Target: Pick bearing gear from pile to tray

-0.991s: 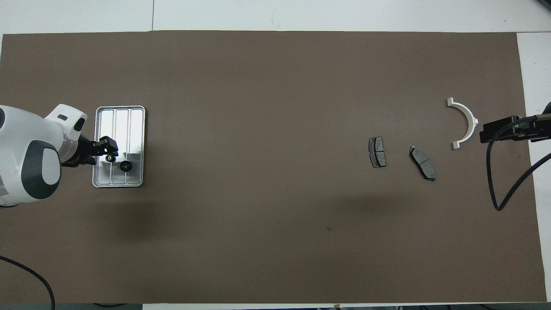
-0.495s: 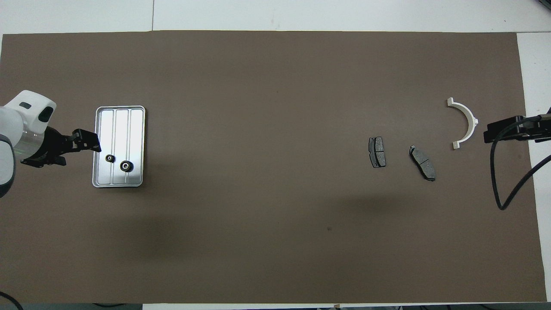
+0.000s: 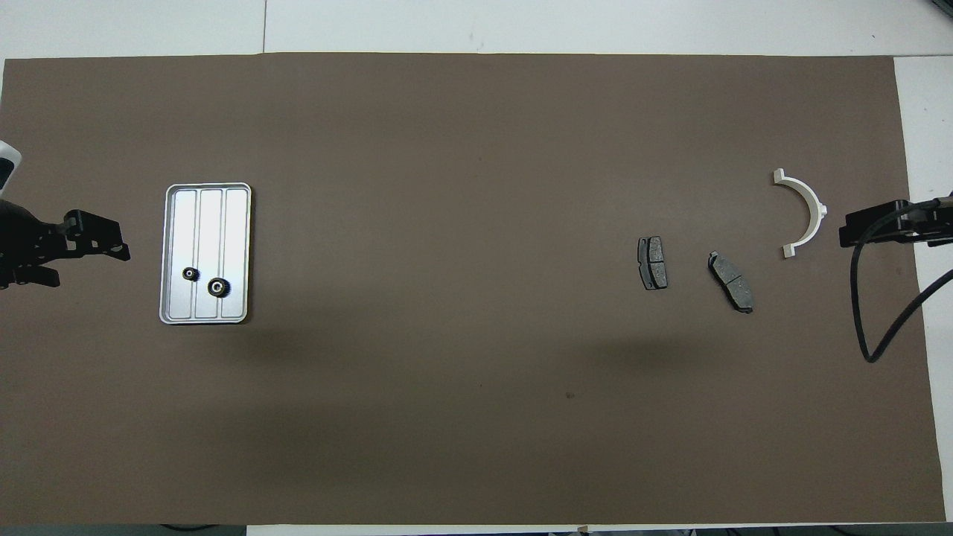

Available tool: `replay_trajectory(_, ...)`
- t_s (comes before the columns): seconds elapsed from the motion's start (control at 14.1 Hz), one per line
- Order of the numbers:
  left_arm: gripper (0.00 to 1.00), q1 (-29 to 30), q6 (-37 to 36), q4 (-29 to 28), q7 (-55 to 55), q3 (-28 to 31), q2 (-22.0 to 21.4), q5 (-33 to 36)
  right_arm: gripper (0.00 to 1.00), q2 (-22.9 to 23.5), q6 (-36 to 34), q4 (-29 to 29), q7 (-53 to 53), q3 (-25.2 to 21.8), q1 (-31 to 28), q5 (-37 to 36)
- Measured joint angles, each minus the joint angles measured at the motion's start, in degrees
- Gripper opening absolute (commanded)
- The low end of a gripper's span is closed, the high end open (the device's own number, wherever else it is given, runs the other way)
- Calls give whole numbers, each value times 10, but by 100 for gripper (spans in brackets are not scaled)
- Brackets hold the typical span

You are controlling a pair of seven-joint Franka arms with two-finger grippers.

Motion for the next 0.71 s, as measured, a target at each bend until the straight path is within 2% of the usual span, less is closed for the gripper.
replay_trajectory(0.28, 100, 0, -49, 14, 0, 2, -9, 0, 100, 0, 0, 0, 0, 0, 0, 0)
replay_trajectory(0.57, 100, -4, -44, 31, 1, -1, -5, 0, 100, 0, 0, 0, 0, 0, 0, 0)
replay_trajectory(0.71, 100, -11, -37, 46, 1, -4, 11, 0, 100, 0, 0, 0, 0, 0, 0, 0)
